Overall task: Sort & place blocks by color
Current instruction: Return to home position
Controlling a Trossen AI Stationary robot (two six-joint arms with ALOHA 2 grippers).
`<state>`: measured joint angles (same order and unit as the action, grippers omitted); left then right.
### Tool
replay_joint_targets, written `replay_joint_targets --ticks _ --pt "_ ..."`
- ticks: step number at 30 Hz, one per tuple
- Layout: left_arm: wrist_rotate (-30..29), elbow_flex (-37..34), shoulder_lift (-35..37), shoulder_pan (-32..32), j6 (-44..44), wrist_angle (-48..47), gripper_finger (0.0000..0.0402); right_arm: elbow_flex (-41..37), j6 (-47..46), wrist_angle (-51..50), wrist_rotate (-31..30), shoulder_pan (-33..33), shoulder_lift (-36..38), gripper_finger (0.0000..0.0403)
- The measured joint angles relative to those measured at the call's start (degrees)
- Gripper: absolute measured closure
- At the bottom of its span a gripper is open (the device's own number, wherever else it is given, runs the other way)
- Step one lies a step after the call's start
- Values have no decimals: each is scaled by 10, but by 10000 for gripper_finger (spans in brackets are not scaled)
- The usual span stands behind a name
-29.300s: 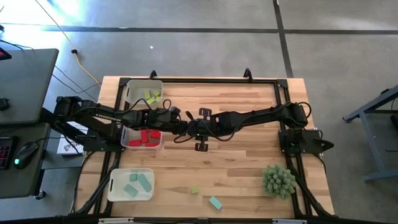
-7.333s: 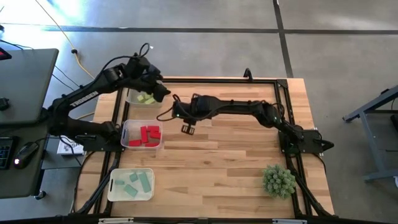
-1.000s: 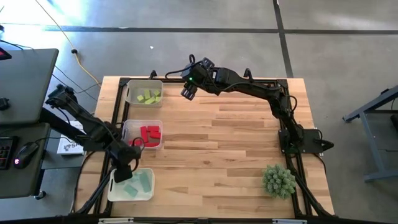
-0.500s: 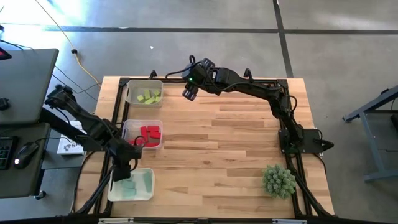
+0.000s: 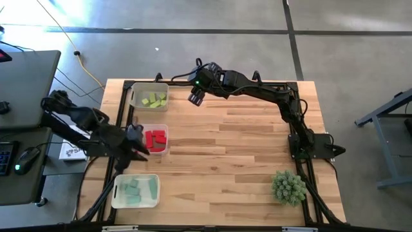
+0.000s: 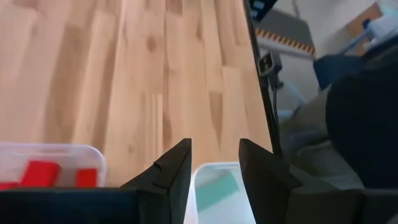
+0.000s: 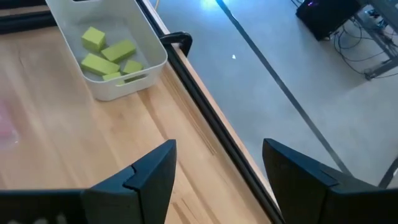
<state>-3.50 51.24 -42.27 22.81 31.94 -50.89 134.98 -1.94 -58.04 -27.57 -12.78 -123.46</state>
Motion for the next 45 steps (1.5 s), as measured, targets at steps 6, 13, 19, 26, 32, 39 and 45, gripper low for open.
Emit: replay_joint_targets --ticks 6,13,19,26,32,39,45 --pt "-7 0 86 -38 -49 -11 280 0 -23 1 0 0 0 176" --pt "-50 -16 186 -57 -119 83 280 0 -31 19 0 0 0 176" --pt "-88 -106 260 -57 -181 214 280 0 -36 50 2 0 0 176" --pt "-185 -203 330 -57 -202 246 280 0 -36 65 15 0 0 176" --pt "-191 -265 407 -57 -222 256 280 0 -36 65 15 0 0 176" --pt "-168 -300 409 -57 -217 282 280 0 -57 66 16 0 0 176" --pt "-157 -341 420 -58 -216 318 280 0 -80 71 17 0 0 176"
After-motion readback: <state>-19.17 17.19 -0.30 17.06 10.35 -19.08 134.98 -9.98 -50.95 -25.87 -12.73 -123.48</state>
